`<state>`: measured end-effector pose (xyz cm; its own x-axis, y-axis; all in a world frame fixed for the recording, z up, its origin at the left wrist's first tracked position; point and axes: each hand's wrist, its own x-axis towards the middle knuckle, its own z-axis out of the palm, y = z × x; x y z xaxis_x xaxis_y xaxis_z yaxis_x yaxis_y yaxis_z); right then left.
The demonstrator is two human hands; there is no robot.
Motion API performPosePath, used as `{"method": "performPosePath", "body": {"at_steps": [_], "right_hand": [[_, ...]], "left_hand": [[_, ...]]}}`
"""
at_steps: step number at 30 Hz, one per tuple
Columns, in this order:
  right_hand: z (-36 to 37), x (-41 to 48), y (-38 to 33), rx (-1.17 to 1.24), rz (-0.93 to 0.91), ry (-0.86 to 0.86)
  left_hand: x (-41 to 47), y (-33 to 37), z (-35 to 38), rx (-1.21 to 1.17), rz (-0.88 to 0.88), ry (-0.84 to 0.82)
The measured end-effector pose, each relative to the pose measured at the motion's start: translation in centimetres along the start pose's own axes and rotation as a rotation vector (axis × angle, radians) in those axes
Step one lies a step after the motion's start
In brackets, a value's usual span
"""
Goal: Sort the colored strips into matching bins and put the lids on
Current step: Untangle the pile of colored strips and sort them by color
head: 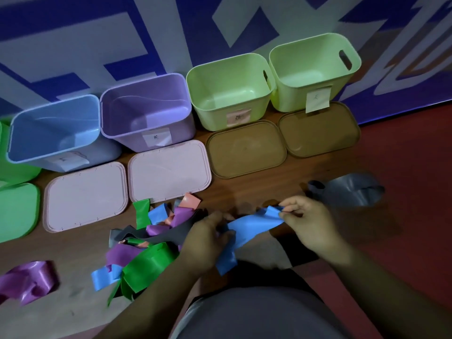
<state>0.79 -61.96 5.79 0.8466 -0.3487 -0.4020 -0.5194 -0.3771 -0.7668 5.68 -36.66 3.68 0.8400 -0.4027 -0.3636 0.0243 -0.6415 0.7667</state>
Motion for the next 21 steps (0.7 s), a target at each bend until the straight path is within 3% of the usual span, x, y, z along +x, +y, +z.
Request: {"method": "performPosePath", "body": {"at_steps": [7,14,21], "right_hand": [[-5.3,-1.8,1.9,-0.015,-0.003,0.102],[-7.0,-2.7,4.1,0.212,-0.019,0.173],[-6.9,-2.0,5.2,0.155,-0.028,0.178]], "left_hand": [[4.4,6.5,1.4,0.059,0.136,-0.048],[6.6,13.0,0.6,0.095,0.354,-0.057],[7.9,13.1,1.9,0.219,0.315,-0.176]]}}
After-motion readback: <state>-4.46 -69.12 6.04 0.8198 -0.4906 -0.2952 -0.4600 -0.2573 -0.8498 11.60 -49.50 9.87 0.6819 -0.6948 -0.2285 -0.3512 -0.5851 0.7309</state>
